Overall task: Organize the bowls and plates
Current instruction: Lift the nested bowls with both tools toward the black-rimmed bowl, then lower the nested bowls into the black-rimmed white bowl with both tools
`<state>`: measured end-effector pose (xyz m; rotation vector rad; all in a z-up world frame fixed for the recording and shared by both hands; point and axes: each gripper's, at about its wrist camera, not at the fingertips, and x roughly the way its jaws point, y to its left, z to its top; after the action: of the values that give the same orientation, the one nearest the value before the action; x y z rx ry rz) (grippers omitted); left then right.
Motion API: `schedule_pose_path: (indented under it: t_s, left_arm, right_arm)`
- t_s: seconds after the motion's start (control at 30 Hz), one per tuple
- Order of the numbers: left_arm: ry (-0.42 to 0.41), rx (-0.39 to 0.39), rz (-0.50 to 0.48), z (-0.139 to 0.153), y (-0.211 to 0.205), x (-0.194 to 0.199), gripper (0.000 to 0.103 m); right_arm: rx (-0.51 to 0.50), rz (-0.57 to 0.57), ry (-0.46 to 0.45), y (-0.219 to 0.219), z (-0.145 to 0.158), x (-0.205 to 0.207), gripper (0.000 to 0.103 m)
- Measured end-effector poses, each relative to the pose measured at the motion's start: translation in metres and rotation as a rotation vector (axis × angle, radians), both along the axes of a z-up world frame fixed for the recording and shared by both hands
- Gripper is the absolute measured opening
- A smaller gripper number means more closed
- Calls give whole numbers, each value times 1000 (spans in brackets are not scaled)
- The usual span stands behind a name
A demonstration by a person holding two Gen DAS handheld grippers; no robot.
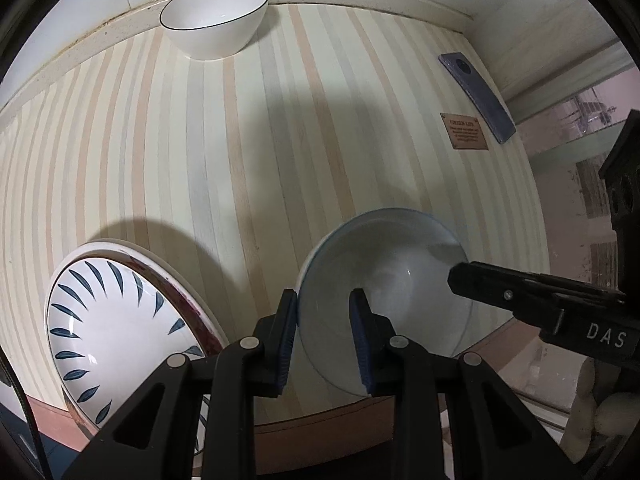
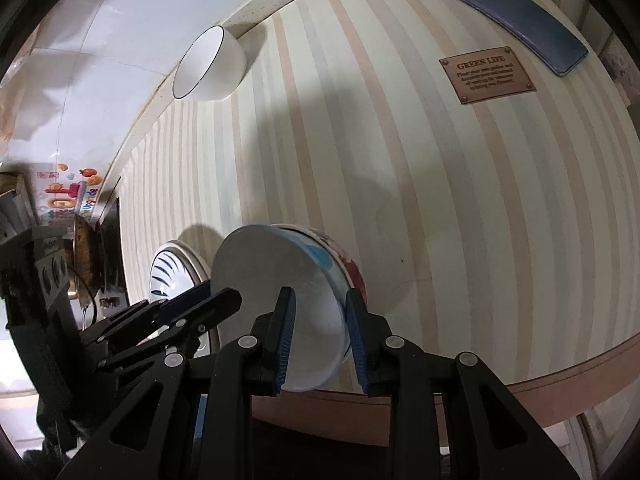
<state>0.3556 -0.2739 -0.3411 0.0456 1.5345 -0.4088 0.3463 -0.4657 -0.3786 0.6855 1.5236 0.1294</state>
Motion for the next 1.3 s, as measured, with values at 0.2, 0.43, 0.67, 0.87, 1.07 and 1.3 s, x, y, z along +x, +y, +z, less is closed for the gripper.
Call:
schedule_pose_path:
  t_s: [0.2,0.43,0.67,0.87,1.07,1.3]
  left_arm:
    - [-121,-48,76,47,25,19,25]
    - [-228,-69,279,69,77,128,34]
    - [-134,-132,391,7,114,227,33]
    - [-57,-191,411,-37,115,258,32]
    - [-39,-198,405,-54,110,263,21]
    - [-50,-206,428,-53,108,257,19]
  right_arm:
    - [22,4,-60,-14,34,9,38]
    - [86,-48,-228,-32,57,106,60]
    - [216,-29,-247,-7,-1,219,56]
    - [257,-9,-202,18,-46,263,41]
    - [221,-10,-174,19,-67,276,20]
    - [189,2,-199,16,-65,273,17]
